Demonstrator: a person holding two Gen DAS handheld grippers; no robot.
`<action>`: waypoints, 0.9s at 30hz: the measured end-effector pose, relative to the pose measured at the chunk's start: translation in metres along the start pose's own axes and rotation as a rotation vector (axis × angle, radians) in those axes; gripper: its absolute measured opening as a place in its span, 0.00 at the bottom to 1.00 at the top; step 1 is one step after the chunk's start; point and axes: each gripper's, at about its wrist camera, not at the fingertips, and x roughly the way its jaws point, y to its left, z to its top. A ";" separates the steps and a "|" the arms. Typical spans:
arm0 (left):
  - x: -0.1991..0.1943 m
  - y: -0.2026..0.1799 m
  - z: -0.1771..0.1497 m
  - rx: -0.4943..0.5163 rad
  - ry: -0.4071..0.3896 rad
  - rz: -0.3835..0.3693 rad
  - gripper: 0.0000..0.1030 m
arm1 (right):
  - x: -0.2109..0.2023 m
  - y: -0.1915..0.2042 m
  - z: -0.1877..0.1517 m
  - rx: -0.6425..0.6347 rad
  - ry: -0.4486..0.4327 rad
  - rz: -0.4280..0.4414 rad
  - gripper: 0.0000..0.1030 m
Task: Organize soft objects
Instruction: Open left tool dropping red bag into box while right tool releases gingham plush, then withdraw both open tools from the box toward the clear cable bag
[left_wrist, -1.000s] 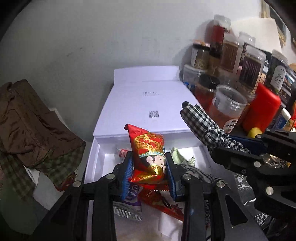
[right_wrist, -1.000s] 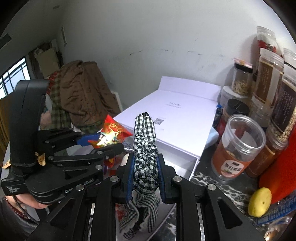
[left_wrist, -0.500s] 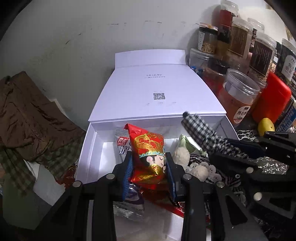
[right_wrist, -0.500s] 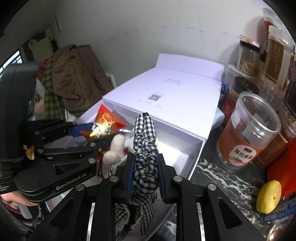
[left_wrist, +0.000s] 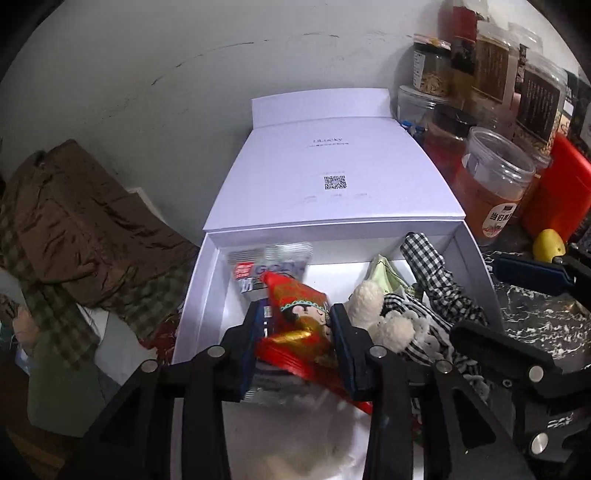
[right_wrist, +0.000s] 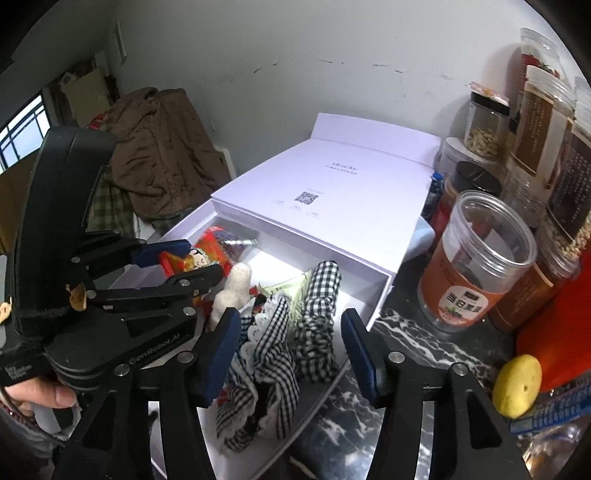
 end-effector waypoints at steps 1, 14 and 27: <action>-0.003 0.000 0.000 -0.002 -0.001 0.007 0.39 | -0.003 -0.001 -0.001 0.001 -0.003 -0.002 0.55; -0.066 0.001 0.004 -0.048 -0.116 0.003 0.61 | -0.053 -0.002 0.002 0.007 -0.077 -0.046 0.55; -0.149 0.004 -0.002 -0.068 -0.259 -0.002 0.61 | -0.132 0.029 0.003 -0.035 -0.231 -0.075 0.55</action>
